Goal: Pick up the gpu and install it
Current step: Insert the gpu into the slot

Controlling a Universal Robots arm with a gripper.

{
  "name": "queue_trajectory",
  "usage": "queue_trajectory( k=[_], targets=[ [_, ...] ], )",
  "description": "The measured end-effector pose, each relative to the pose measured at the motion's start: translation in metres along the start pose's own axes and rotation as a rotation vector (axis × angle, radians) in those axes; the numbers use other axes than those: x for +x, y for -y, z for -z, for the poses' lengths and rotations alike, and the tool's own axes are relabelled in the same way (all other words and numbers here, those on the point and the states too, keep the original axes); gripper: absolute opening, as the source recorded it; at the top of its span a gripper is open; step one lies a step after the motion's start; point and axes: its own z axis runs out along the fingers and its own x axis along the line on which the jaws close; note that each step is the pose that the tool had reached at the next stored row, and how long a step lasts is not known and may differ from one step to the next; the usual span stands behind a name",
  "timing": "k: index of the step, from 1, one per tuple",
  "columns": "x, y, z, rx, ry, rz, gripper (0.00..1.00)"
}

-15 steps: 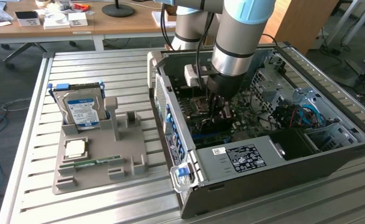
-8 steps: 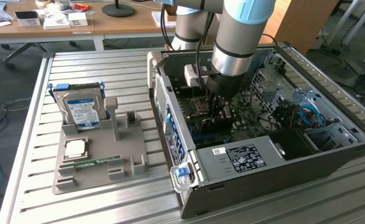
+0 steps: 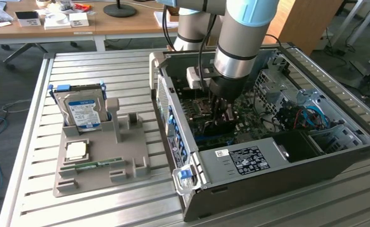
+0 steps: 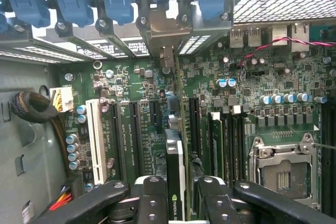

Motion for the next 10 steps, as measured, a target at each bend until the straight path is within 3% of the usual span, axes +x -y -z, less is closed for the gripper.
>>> queue_trajectory(
  k=[10],
  targets=[
    [0.0004,-0.0035,0.0,0.001,0.0002,0.0,0.27]
  ],
)
